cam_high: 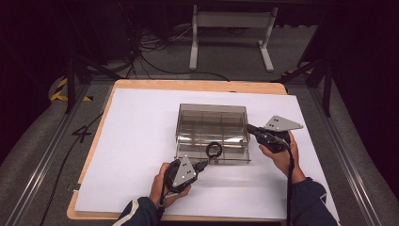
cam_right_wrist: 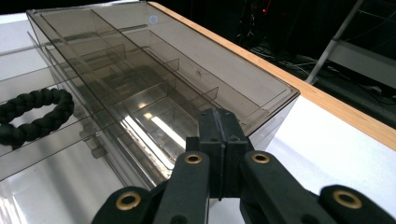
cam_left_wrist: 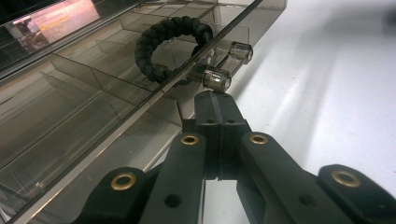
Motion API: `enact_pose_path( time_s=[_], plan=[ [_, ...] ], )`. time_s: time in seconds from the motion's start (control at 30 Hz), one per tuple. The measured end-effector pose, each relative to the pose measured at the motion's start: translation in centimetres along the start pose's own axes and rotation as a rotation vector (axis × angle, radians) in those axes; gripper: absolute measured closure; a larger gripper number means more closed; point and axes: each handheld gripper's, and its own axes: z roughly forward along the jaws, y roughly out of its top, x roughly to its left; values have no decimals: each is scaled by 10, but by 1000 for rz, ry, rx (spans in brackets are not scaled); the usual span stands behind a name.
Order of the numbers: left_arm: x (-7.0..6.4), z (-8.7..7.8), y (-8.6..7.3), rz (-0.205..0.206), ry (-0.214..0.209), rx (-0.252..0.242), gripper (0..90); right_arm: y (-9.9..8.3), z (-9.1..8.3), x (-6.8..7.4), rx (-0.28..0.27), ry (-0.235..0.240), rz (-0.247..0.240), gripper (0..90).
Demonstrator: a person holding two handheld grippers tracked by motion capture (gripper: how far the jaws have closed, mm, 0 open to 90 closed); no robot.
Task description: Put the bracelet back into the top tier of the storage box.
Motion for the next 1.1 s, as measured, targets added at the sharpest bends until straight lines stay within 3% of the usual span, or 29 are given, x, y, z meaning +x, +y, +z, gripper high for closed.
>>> enact_pose_path(
  time_s=[0.2, 0.43, 1.1],
  plan=[
    [-1, 4, 1, -1, -9, 0, 897, 0, -1, 0, 1, 5, 4, 900],
    [0, 8, 2, 19, 14, 1, 897, 0, -1, 1, -1, 4, 2, 900],
    [11, 16, 4, -12, 70, -17, 896, -1, -1, 2, -1, -1, -8, 900]
  ],
)
